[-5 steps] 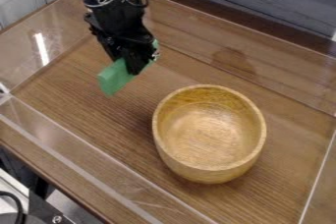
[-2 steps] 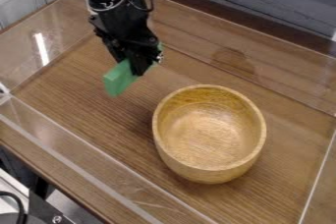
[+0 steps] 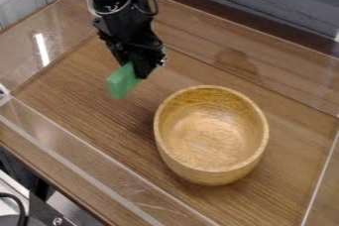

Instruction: Remove the green block from inside the brown bowl and put it on the table

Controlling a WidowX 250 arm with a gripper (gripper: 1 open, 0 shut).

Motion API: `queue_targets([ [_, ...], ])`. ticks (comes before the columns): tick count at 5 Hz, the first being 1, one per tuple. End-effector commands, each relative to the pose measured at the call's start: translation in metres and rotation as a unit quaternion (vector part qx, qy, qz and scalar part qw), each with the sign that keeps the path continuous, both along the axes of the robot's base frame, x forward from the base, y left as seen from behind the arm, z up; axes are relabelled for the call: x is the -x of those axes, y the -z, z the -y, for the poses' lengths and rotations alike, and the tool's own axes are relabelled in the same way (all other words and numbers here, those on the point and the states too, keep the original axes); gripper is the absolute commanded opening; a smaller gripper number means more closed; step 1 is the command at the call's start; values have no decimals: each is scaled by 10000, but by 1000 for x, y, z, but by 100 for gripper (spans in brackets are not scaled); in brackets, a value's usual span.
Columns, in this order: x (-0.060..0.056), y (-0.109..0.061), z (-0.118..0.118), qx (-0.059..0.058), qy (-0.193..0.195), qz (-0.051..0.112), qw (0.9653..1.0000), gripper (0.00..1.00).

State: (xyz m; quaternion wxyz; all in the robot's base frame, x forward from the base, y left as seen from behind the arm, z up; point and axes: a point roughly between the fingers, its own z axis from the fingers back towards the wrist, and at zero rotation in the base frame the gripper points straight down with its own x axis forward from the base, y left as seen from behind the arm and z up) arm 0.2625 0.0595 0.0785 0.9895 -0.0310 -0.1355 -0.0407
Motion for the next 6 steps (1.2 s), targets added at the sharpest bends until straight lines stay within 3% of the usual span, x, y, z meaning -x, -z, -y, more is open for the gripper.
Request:
queue_targets([
  [1,-5,-6,-1,-67,37,140,9999,0],
  [4,-5,-2,-2,-68,-1,120,9999,0],
  [6,-16,10,-8,-74,-76,83,9999,0],
])
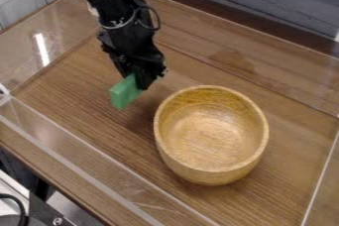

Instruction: Remove the green block from inside the brown bowl and put it on the table

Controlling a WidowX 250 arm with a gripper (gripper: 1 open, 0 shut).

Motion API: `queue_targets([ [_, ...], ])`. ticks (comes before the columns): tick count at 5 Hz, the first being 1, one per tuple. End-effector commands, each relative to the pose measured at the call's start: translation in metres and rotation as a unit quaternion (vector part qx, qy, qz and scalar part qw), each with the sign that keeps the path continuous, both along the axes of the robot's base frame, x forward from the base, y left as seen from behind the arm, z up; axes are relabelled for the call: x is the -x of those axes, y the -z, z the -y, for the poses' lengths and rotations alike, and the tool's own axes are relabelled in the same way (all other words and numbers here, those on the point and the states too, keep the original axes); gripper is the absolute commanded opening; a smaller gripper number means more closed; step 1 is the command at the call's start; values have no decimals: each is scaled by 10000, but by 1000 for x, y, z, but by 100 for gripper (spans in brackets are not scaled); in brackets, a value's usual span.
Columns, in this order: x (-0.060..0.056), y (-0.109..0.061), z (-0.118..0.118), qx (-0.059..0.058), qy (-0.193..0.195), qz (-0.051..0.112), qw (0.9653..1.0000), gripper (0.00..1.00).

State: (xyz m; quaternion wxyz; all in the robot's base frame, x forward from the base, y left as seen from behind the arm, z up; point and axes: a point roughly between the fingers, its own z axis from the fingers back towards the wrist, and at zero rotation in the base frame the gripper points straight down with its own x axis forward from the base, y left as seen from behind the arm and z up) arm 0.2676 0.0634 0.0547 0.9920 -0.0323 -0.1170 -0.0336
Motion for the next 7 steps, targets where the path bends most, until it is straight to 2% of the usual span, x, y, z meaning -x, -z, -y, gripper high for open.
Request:
queue_targets([
  [1,-14,-13,-6,-81,-27,245,9997,100],
  [2,-17,-11,-8,-73,-39,209,9997,100],
  [3,-21,-13,-6,-10,-22,168,9999,100],
  [7,-27,6,3,120,28,27,9999,100],
])
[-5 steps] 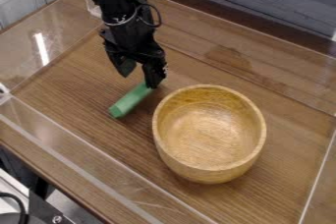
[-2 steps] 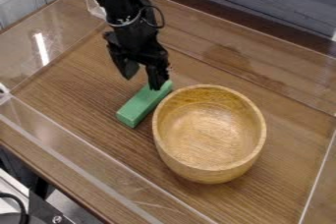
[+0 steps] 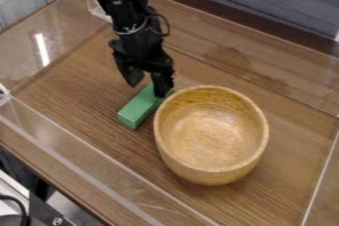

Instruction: Remove the green block from inside the brown bowl and put it on the table

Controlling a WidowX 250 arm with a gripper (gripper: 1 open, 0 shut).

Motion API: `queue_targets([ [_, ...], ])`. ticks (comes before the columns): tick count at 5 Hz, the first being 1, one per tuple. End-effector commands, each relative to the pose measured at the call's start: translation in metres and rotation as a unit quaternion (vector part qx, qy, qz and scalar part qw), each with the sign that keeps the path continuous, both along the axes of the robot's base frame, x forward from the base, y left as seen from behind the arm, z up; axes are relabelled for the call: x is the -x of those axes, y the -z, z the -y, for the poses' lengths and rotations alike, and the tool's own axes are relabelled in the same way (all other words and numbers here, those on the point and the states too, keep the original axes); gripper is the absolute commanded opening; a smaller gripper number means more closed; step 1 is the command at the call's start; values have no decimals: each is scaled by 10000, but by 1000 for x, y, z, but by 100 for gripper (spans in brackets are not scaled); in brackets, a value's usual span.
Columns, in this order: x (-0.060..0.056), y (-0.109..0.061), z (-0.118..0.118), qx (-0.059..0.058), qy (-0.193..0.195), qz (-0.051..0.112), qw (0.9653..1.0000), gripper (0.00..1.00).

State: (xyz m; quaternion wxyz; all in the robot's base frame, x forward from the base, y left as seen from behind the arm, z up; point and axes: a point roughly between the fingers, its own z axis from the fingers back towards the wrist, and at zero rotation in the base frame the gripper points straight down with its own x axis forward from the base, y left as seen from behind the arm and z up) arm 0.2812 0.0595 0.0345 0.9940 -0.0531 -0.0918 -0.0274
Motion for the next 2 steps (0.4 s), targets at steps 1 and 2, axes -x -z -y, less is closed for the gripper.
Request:
queue_targets([
  [1,-14,-8,0,-50,45,239,9997,100],
  [2,-14,-1,0,-16,32,195,9998,100],
])
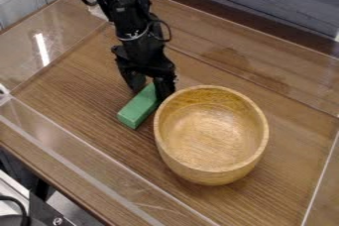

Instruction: Remove the green block from inside the brown bowl and put it on the table

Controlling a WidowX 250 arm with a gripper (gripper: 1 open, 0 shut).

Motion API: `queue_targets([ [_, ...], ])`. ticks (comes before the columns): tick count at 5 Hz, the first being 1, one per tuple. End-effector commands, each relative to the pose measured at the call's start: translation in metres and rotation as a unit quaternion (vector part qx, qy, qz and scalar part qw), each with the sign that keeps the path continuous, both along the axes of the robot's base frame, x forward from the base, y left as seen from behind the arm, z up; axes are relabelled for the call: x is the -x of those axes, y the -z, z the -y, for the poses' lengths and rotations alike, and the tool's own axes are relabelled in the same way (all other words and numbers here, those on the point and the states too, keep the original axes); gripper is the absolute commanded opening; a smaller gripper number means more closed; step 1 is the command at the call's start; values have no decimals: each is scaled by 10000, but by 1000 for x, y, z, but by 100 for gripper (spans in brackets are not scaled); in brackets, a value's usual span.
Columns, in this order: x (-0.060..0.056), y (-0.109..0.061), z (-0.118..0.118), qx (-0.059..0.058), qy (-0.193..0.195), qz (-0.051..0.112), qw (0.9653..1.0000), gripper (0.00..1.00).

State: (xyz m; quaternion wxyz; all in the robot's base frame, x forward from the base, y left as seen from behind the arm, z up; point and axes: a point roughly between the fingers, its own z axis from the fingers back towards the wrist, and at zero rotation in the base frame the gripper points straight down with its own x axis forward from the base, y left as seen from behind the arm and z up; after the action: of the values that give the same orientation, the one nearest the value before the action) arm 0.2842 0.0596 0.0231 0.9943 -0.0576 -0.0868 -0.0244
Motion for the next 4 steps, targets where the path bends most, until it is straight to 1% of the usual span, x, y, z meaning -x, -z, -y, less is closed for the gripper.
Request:
queue_targets([
  [1,-12,-8,1,-35,40,198,9998,0],
  [4,-17,-11,-2,-62,62,44,10000,0],
])
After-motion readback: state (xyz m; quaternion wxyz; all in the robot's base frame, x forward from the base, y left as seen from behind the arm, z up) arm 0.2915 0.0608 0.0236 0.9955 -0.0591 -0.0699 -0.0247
